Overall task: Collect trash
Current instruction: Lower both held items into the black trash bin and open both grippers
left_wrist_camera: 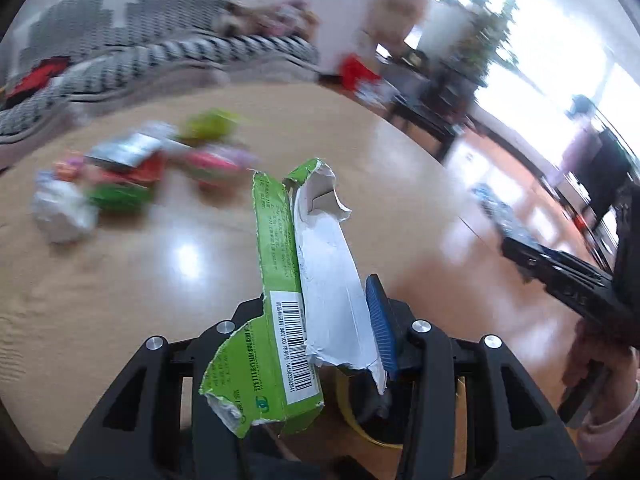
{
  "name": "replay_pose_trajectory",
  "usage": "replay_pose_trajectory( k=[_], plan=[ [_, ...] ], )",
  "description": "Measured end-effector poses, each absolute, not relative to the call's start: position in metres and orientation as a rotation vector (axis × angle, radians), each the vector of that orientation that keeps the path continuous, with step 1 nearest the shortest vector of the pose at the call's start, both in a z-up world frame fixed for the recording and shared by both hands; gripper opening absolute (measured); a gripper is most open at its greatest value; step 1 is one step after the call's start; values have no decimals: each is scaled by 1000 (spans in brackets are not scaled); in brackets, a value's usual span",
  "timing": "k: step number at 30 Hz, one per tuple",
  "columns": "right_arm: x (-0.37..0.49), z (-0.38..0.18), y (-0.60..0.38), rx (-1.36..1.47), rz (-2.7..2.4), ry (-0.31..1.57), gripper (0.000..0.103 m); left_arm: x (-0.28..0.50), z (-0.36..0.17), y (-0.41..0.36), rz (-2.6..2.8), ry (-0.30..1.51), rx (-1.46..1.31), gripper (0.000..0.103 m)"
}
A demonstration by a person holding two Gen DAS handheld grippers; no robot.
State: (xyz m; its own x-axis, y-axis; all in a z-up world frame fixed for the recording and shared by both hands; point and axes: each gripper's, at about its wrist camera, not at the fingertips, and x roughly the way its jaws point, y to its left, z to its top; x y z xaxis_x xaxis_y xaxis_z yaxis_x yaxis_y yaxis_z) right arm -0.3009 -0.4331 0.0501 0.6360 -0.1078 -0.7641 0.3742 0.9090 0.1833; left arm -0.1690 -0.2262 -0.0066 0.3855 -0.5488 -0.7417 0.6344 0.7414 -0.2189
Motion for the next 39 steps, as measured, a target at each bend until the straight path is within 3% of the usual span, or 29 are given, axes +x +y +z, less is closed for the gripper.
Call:
replay_pose_trajectory(
  k=[8, 13, 39],
  plan=[
    [-369, -57, -452, 555, -285, 998, 26, -233, -108, -315, -874, 1151, 267, 43],
    [-390, -109, -457, 682, -302, 1051, 26, -240, -168, -339, -808, 1210, 453, 43],
    [-393, -132, -463, 704, -305, 1096, 26, -241, -187, -358, -790, 1196, 530, 43]
  ],
)
